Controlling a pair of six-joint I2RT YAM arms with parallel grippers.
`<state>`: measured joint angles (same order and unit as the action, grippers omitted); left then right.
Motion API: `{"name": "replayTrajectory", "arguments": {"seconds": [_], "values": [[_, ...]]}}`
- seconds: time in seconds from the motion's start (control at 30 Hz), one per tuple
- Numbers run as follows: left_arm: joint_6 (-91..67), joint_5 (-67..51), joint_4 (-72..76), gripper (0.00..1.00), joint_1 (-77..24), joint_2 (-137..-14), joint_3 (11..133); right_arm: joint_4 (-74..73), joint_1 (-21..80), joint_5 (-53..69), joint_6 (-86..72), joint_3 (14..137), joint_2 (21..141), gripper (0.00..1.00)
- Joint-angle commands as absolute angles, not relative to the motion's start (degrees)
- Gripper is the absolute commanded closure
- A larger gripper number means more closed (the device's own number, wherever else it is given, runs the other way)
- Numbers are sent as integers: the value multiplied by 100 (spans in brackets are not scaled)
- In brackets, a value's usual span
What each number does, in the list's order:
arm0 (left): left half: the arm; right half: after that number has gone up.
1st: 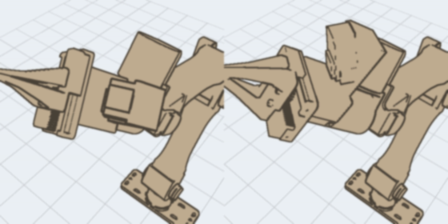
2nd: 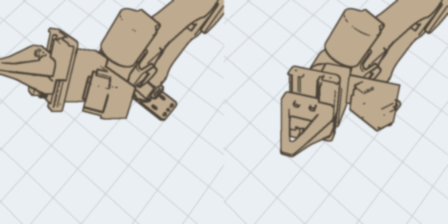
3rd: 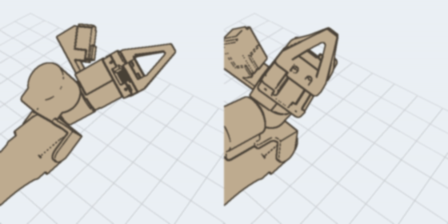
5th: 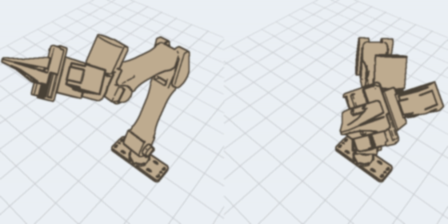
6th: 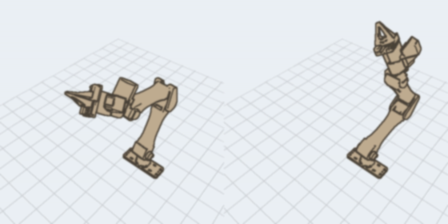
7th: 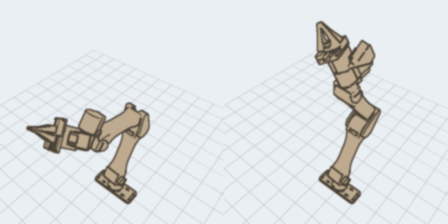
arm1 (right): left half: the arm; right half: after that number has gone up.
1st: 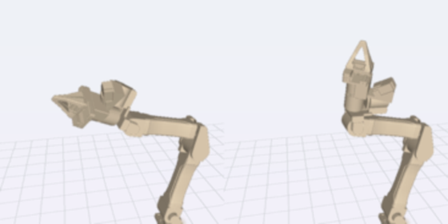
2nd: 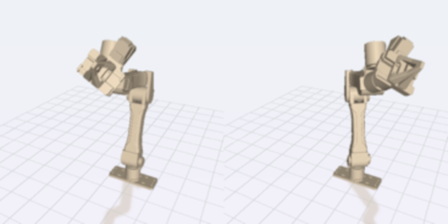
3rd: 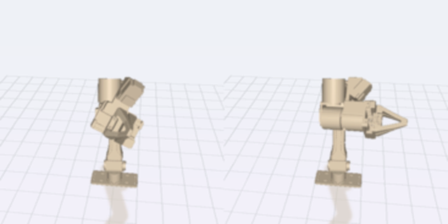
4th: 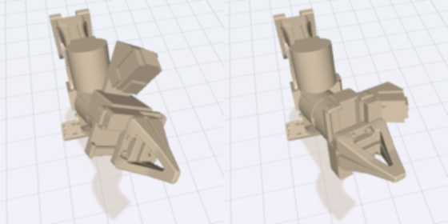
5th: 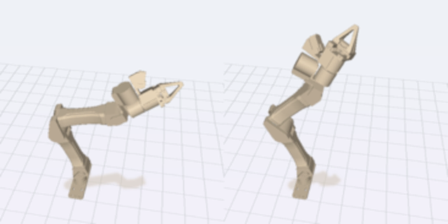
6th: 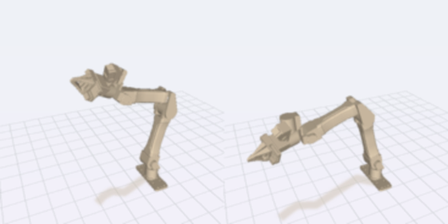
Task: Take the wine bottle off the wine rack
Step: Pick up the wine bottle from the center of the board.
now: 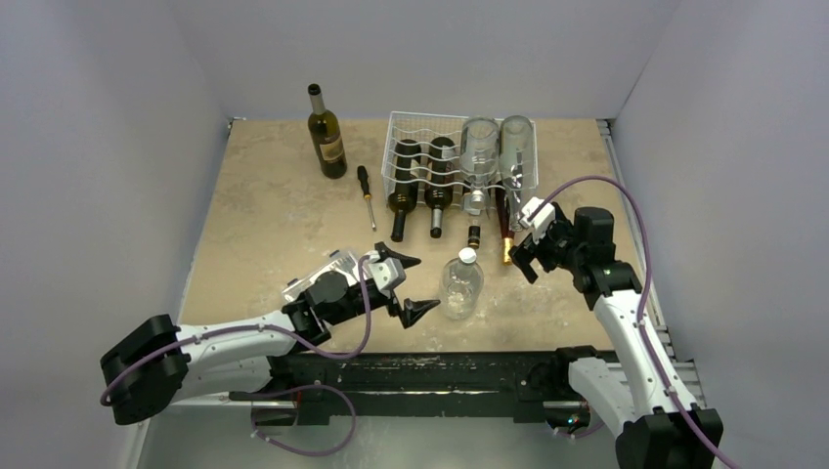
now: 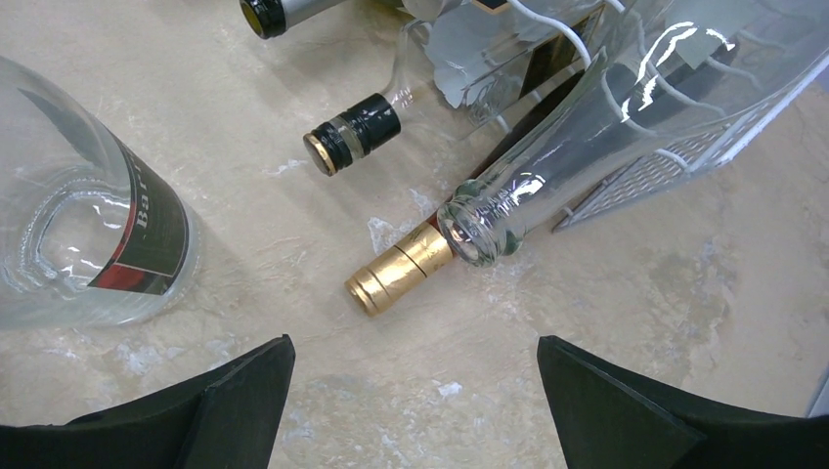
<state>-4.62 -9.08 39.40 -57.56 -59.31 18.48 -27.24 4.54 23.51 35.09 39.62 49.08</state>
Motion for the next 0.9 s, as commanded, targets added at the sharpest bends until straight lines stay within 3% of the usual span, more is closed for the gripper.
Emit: {"name": "replayTrajectory", "arguments": {"seconds": [0.0, 0.3, 0.47, 0.87], "values": [[272, -619, 5072, 0, -5775, -6140, 2032, -2543, 440, 2232, 3516, 3903, 4875, 1], [-541, -331, 6585, 0, -5775, -7340, 2295, -2567, 440, 2206, 3594, 3879, 4865, 1], [-399, -939, 8135, 0, -5769, -8147, 2120, -2566, 440, 2215, 3612, 3867, 4834, 1], [-247, -1250, 8045, 1, -5766, -9048, 2834, -2608, 444, 2267, 3672, 3863, 4873, 1]]}}
